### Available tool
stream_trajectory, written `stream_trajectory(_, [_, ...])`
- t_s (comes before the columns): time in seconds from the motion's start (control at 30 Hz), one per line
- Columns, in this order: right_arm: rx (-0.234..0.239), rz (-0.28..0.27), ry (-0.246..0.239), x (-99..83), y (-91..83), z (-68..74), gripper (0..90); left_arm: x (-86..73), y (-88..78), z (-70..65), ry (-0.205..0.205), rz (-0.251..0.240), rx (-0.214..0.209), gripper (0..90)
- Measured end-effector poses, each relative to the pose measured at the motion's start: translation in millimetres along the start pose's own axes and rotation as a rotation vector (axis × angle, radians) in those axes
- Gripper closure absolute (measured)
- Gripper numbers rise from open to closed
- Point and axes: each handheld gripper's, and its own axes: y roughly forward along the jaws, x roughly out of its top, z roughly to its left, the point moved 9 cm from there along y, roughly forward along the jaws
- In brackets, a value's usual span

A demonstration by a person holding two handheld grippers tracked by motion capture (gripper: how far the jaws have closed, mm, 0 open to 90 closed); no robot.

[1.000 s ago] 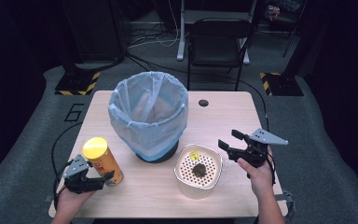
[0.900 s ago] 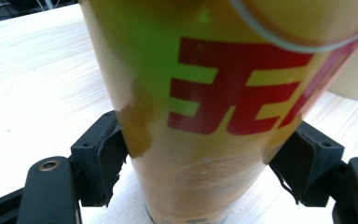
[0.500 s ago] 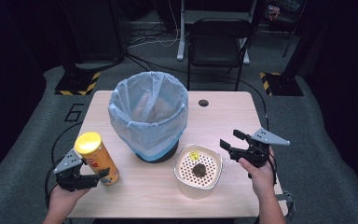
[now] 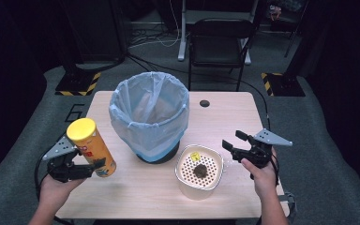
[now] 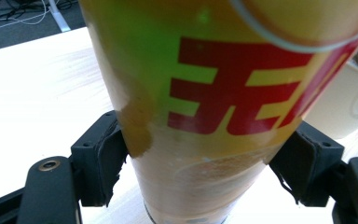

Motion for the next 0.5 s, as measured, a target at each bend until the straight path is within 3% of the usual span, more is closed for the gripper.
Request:
stream_trajectory(0.33, [-0.006,0.005,0.0,-2.5,0.5,-3.2,25.9,42.2,-23.9,-5.4,0.02,0.0,0.001,24.5])
stream_trajectory(0.37, [-0.006,0.005,0.001,-2.6,0.4,-3.3,25.9,52.2,-29.0,-6.1,0.029,-0.002,0.001,24.5])
stream_trajectory(0.5, [-0.009,0.004,0.006,-2.6,0.0,-3.6,25.9,67.0,-35.8,-7.6,0.021,-0.008,-0.006,24.5])
